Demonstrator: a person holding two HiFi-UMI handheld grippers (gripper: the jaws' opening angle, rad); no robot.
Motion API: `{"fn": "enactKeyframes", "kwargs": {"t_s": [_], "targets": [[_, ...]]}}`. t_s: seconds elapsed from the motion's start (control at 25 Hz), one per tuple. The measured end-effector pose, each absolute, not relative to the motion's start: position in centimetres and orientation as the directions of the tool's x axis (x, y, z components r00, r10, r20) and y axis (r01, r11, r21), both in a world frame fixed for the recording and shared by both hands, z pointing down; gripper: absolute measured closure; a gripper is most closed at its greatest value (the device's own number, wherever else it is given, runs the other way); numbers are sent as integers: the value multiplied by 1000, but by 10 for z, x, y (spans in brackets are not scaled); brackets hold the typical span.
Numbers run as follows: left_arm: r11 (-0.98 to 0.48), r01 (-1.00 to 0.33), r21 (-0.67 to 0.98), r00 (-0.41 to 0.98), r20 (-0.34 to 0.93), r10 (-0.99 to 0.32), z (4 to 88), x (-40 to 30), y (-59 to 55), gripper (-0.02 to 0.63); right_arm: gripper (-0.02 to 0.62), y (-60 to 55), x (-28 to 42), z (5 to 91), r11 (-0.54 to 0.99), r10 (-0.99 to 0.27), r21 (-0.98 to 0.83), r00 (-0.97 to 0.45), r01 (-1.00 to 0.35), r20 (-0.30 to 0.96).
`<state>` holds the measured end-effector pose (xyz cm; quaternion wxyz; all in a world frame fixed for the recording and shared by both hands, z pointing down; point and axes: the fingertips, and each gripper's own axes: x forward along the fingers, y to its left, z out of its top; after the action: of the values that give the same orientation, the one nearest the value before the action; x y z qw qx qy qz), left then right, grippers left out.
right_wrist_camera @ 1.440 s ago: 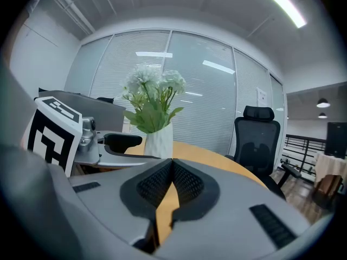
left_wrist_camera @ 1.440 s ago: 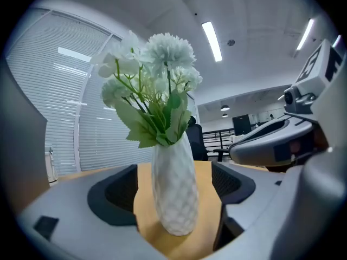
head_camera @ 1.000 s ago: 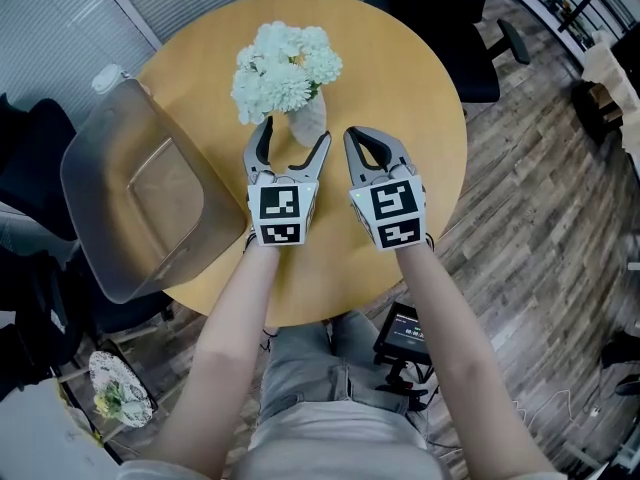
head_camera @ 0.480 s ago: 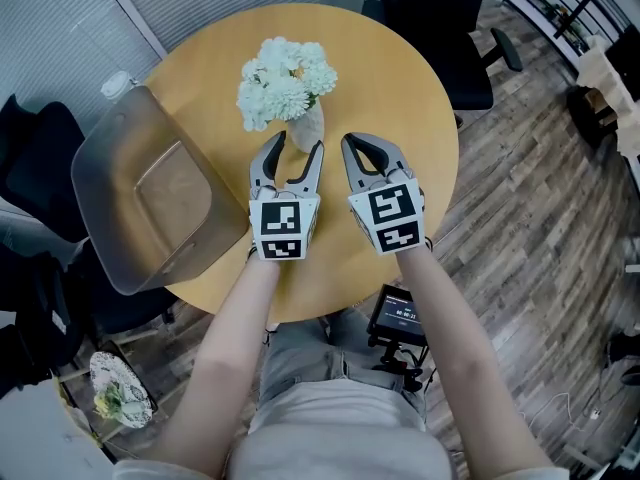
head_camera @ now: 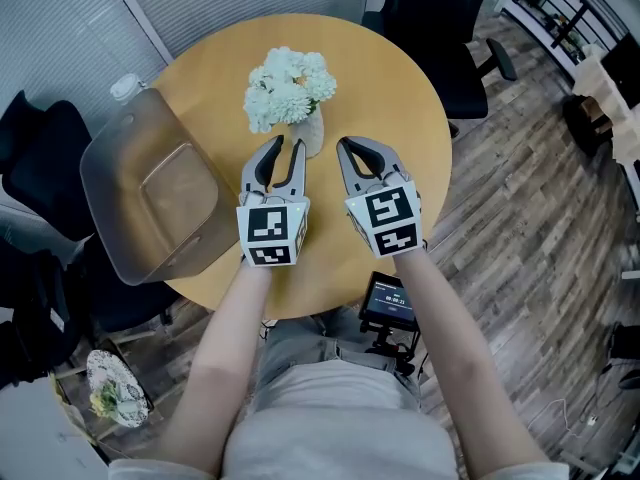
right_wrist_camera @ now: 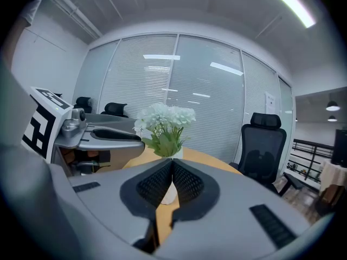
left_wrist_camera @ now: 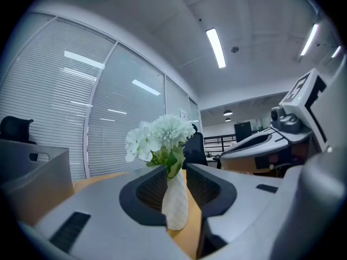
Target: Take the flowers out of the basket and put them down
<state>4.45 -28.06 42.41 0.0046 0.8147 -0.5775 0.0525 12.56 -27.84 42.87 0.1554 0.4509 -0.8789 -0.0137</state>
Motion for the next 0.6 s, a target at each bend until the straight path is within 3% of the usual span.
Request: {"fn": "enactKeyframes", "kwargs": {"t_s": [0.6], "targets": [[-309,-948,-80,308,17,-951,378,39,-261,589,571,-262,128,385,575,-816,163,-549,-802,182]]}}
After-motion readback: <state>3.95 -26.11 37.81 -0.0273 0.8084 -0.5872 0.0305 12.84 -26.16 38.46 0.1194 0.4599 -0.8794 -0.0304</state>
